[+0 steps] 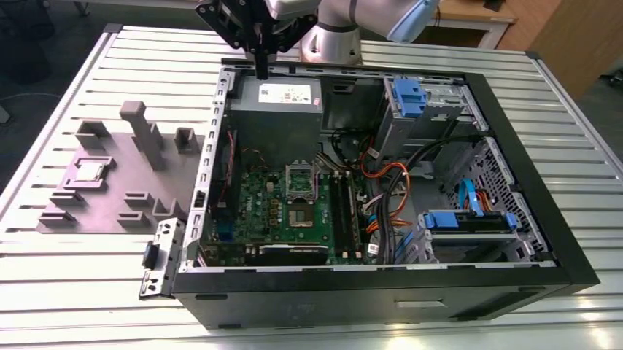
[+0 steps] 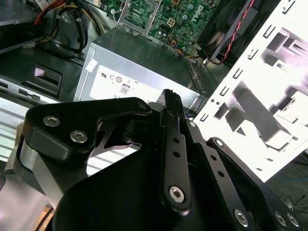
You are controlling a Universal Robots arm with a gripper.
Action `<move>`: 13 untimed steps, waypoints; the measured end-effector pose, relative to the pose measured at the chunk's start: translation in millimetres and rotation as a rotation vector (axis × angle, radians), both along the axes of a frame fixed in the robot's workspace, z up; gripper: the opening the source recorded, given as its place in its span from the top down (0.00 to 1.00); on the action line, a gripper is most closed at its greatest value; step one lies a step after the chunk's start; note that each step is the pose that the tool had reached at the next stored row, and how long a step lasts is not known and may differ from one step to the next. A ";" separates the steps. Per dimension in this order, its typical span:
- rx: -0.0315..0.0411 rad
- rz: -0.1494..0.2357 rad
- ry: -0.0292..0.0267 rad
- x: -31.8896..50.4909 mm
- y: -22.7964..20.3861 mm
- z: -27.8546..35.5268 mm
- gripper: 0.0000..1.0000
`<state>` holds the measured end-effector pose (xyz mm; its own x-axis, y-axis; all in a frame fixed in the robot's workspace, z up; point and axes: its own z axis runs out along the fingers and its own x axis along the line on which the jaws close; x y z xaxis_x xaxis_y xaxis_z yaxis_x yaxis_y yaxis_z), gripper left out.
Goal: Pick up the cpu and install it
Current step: 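Reach for the cpu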
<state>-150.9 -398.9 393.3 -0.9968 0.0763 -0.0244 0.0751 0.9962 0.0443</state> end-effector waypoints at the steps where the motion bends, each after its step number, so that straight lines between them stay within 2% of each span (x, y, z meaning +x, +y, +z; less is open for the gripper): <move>1: 0.0000 0.000 0.0000 -0.5 0.0 0.0 0.90; 13: 0.0000 0.000 0.0000 -3.1 0.0 0.0 0.90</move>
<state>-154.0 -398.9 393.3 -0.9968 0.0762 -0.0245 0.0751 0.9962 0.0443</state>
